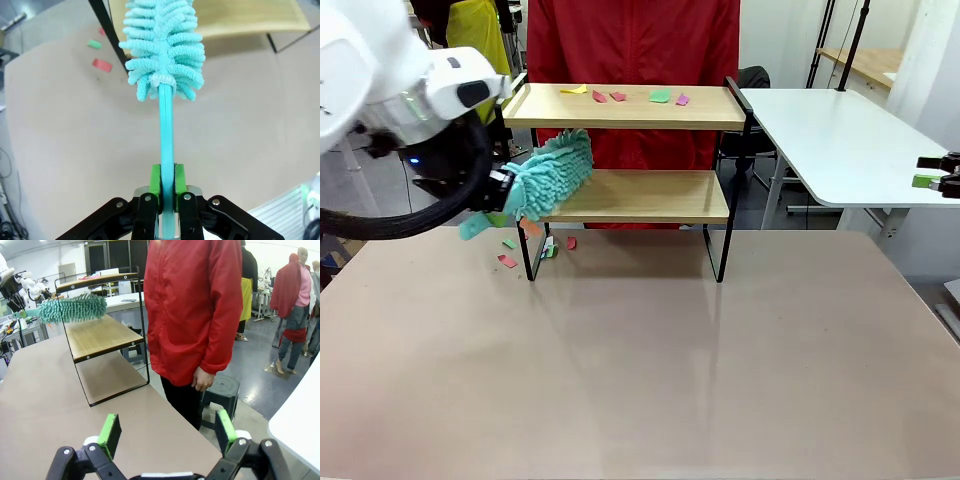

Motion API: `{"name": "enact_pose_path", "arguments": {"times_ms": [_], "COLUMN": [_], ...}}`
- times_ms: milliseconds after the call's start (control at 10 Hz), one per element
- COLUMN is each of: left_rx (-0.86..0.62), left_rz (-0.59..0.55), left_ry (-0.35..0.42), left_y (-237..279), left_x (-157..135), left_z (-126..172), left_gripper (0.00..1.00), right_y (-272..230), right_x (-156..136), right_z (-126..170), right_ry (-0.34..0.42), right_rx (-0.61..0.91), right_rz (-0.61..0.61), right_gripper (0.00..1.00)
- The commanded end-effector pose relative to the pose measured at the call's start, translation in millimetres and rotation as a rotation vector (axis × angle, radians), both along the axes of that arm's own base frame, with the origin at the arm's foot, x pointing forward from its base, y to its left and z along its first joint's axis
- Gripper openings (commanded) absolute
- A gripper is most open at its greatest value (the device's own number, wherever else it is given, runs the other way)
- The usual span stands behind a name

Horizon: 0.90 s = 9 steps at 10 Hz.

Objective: Clean the shelf.
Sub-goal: Clean the specific section of the Shelf indicated by the human with the Duster.

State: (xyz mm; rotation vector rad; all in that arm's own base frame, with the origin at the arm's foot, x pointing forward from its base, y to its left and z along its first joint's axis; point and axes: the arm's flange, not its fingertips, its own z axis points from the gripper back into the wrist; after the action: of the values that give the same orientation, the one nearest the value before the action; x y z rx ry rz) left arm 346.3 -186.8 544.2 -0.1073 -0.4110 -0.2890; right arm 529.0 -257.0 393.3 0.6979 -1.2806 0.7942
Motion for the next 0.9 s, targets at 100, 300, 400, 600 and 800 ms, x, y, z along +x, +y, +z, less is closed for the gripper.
{"name": "enact_pose_path", "arguments": {"times_ms": [100, 300, 400, 600, 800], "left_rx": [-0.042, -0.017, -0.027, -0.074, -0.099], "left_rz": [-0.126, -0.212, -0.363, -0.604, -0.752], "left_ry": [0.052, 0.036, 0.038, -0.022, -0.076], "left_y": [44, 68, 82, 99, 108], "left_x": [-18, -21, -20, -24, -23], "left_z": [-2, 3, 6, 9, 8], "left_gripper": [0.13, 0.13, 0.13, 0.13, 0.13], "right_y": [4, 4, 4, 4, 4], "right_x": [1, 1, 1, 1, 1], "right_z": [7, 7, 7, 7, 7], "right_ry": [0.012, 0.012, 0.012, 0.012, 0.012], "right_rx": [-0.011, -0.011, -0.011, -0.011, -0.011], "right_rz": [-0.01, -0.01, -0.01, -0.01, -0.01], "right_gripper": [1.0, 1.0, 1.0, 1.0, 1.0]}}
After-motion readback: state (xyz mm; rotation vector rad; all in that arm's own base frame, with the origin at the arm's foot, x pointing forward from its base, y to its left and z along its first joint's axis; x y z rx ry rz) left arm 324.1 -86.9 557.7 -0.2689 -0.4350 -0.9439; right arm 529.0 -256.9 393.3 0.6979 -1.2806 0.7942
